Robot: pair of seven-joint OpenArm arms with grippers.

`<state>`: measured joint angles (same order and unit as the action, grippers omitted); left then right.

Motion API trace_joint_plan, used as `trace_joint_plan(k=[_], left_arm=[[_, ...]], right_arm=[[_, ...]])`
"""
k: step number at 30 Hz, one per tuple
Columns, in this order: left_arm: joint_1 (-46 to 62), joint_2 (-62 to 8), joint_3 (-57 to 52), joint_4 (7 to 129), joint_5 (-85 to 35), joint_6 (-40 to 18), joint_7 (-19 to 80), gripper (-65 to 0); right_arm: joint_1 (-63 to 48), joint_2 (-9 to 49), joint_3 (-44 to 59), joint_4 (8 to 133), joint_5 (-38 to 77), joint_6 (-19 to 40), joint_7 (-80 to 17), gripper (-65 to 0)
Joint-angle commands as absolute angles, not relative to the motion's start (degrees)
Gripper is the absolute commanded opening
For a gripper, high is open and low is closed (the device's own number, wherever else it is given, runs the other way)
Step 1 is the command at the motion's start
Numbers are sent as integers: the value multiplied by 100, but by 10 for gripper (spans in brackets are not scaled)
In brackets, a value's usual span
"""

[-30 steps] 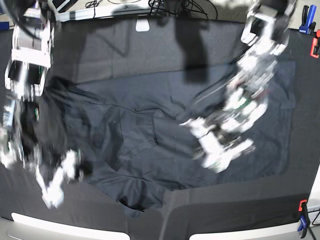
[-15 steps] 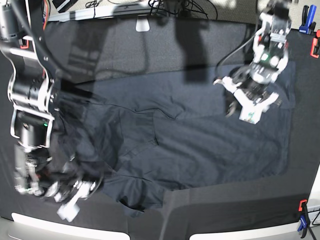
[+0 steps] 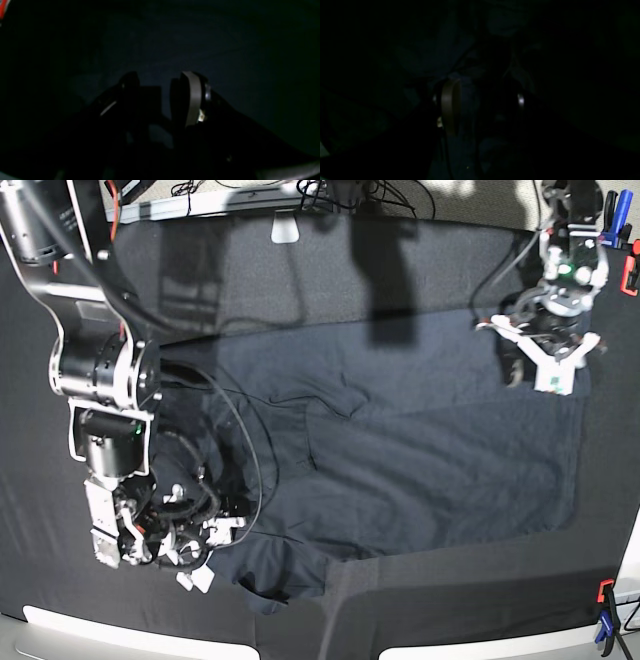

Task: Layout the t-shirt on the table in an organized manner, then fold the t-shirt properly
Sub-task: 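Release the fabric and raise the left gripper back toward the collar corner, then lift the right gripper from the shirt and move it toward the collar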

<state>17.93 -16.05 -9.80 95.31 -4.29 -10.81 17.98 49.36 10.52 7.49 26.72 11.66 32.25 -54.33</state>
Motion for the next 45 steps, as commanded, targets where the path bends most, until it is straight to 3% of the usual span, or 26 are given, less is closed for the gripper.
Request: trace_joint_plan(k=[1, 8, 15, 26, 31, 38, 45], left_arm=[[1778, -1656, -1061, 9647, -462, -1118, 1621, -401], [1793, -1704, -1208, 9647, -462, -1120, 1612, -401], [1793, -1717, -1208, 9647, -460, -1120, 1538, -401], [1793, -1717, -1208, 9647, -460, -1120, 1492, -401], [1793, -1717, -1208, 9647, -460, -1120, 1490, -401], [1793, -1717, -1208, 9647, -460, -1120, 1490, -401], [1796, -1717, -1208, 9647, -460, -1118, 1492, -401]], right_arm=[[5188, 1096, 751, 2762, 1118, 3181, -5347, -385], [5094, 1111, 753, 2762, 858, 3103, -5240, -388], [4963, 1109, 751, 2762, 788, 3085, -4875, -431], [4847, 1111, 604, 2762, 593, 3863, -4158, -619], [4772, 1127, 19, 2853, 600, 4000, -4250, -623], [3656, 1295, -921, 4821, 617, 4000, -3999, -639], [2338, 1435, -864, 7352, 617, 4000, -3983, -645]])
